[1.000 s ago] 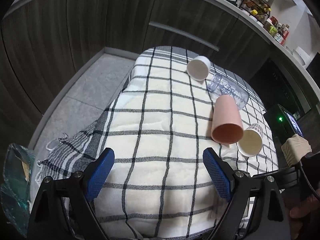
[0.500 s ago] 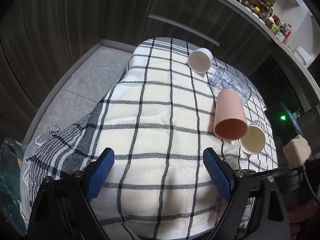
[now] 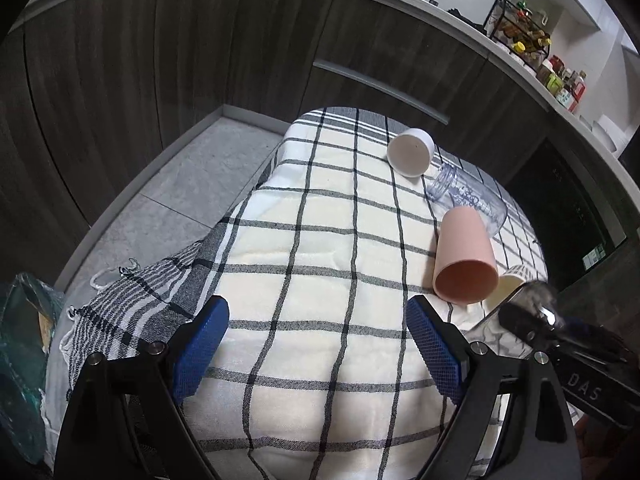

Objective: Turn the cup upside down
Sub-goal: 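Turn the glass cup opening-down with the right gripper and lower it, then set the glass cup upside down beside the pink cup, open right gripper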

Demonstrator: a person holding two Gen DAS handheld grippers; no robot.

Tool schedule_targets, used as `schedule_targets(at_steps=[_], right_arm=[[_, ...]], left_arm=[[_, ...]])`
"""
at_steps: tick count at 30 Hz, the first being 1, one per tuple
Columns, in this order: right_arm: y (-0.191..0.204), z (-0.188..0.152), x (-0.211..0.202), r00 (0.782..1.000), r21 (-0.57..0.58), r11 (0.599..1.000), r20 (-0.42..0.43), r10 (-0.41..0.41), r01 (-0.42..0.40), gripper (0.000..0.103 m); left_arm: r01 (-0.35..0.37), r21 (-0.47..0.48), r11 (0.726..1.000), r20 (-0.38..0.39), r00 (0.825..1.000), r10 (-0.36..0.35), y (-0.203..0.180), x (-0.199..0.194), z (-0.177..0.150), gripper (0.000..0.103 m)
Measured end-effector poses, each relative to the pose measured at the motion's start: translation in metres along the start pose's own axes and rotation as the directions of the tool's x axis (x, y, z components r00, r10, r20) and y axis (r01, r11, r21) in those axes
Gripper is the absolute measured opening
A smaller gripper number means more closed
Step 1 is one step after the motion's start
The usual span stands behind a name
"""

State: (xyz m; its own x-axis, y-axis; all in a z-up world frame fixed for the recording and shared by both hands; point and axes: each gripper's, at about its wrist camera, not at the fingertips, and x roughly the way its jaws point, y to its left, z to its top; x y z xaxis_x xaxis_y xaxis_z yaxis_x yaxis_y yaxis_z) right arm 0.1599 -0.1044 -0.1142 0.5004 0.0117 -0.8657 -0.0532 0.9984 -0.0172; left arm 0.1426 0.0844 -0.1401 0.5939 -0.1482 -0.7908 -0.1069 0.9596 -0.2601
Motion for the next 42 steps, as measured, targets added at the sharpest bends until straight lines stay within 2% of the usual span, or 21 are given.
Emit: schedule_targets(at_steps=[5, 8, 13, 20, 21, 22, 23, 25, 34, 38, 42], right_arm=[[-0.013, -0.007, 0.005, 0.983, 0.043, 0.998, 0.175, -0.045, 0.038, 0.068], [-0.018, -0.018, 0.01, 0.975, 0.083, 0.996, 0.215, -0.058, 0.041, 0.068], [-0.024, -0.029, 0.035, 0.981, 0.125, 0.991, 0.179, -0.07, 0.048, 0.068], [-0.022, -0.035, 0.033, 0.979, 0.097, 0.993, 0.189, -0.079, 0.062, 0.068], [-0.022, -0.035, 0.032, 0.979, 0.097, 0.993, 0.188, -0.083, 0.066, 0.069], [-0.022, -0.036, 0.03, 0.977, 0.1, 0.993, 0.193, -0.086, 0.068, 0.075], [-0.024, -0.036, 0.025, 0.973, 0.108, 0.992, 0.213, -0.089, 0.067, 0.083], [-0.025, -0.038, 0.018, 0.966, 0.115, 0.991, 0.24, -0.099, 0.073, 0.088], [-0.025, -0.051, -0.02, 0.958, 0.114, 0.992, 0.273, -0.082, 0.052, 0.089], [-0.027, -0.056, -0.047, 0.954, 0.103, 0.993, 0.288, -0.082, 0.054, 0.089], [-0.032, -0.065, -0.08, 0.939, 0.095, 0.993, 0.33, -0.097, 0.069, 0.089]], left_arm=[[-0.02, 0.041, 0.999, 0.003, 1.0, 0.02, -0.01, 0.004, -0.005, 0.091], [-0.033, 0.06, 0.998, 0.008, 0.999, 0.032, -0.014, 0.007, -0.008, 0.091], [-0.05, 0.079, 0.996, 0.013, 0.999, 0.049, -0.017, 0.011, -0.01, 0.091], [-0.043, 0.106, 0.993, 0.028, 0.999, 0.04, -0.023, 0.011, -0.012, 0.091], [-0.041, 0.107, 0.993, 0.031, 0.999, 0.038, -0.024, 0.011, -0.012, 0.091], [-0.04, 0.108, 0.993, 0.034, 0.999, 0.037, -0.024, 0.01, -0.012, 0.091], [-0.039, 0.108, 0.993, 0.035, 0.999, 0.035, -0.025, 0.009, -0.012, 0.091], [-0.035, 0.103, 0.994, 0.038, 0.999, 0.031, -0.024, 0.008, -0.013, 0.091], [-0.005, 0.07, 0.998, 0.072, 0.997, -0.001, -0.021, -0.019, -0.016, 0.091], [-0.008, 0.095, 0.995, 0.089, 0.996, 0.0, -0.032, -0.039, -0.019, 0.091], [0.0, 0.121, 0.993, 0.083, 0.997, -0.01, -0.044, -0.056, -0.025, 0.091]])
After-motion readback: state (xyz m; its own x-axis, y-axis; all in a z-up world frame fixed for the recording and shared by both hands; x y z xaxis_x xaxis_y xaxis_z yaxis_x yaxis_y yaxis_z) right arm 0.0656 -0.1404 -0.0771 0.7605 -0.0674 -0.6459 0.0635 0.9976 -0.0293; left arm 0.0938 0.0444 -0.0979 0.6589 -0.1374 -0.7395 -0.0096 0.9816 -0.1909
